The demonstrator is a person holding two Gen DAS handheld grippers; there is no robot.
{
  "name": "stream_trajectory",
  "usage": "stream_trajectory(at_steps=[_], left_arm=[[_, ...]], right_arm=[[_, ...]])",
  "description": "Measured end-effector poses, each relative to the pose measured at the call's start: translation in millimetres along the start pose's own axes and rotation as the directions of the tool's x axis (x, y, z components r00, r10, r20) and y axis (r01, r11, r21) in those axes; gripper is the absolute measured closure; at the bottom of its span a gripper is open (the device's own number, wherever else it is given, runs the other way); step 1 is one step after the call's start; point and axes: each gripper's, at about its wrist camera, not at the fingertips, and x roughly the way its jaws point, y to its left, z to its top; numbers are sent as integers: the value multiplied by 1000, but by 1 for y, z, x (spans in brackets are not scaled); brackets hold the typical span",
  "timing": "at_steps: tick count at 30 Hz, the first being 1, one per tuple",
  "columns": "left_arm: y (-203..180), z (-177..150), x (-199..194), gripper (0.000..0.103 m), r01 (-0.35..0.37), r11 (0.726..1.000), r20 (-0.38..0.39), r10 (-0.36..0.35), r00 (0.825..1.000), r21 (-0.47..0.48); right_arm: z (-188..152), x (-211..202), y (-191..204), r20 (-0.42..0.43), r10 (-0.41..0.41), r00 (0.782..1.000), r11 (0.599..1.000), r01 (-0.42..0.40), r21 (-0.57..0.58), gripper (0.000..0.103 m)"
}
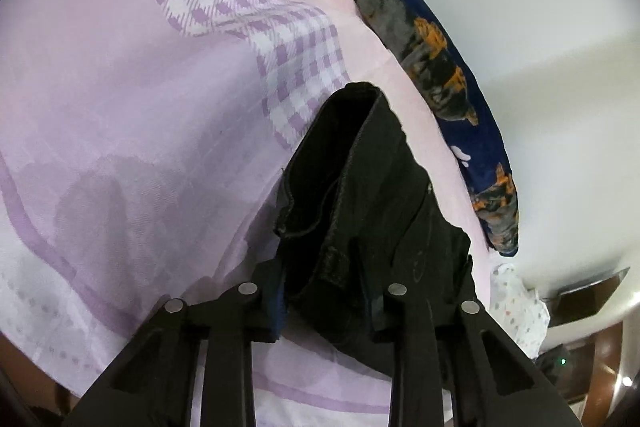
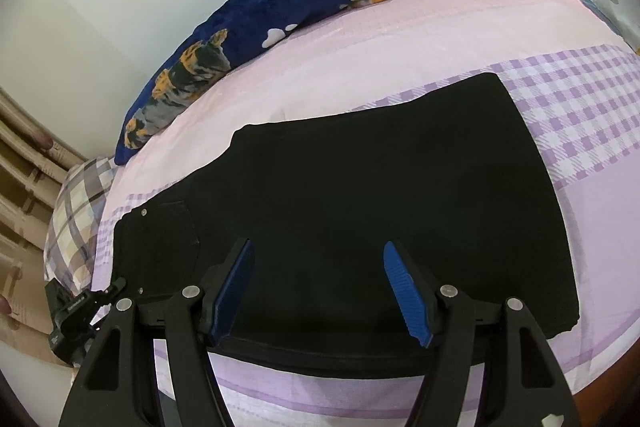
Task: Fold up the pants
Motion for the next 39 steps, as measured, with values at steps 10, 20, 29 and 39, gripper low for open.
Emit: stream_trajectory(at_steps=[10,20,29,39], left_arm=[[-130,-15,-33,80,25,943,61,-48,997,333],[-254,-87,20,80,169,779,-130,-112,985,604],[-294,-174,109,80,242,691,-350,17,937,681],[-294,-225,137,73,168,544,-298,159,941,822]], right_arm=[[6,-24,-21,59,15,998,999,-18,44,38],[12,-47,-64,126,30,992,990,-47,135,38],[11,-65,-109,160,15,987,977,-48,208,37],[14,-66,-125,138,15,990,980,-42,196,37]])
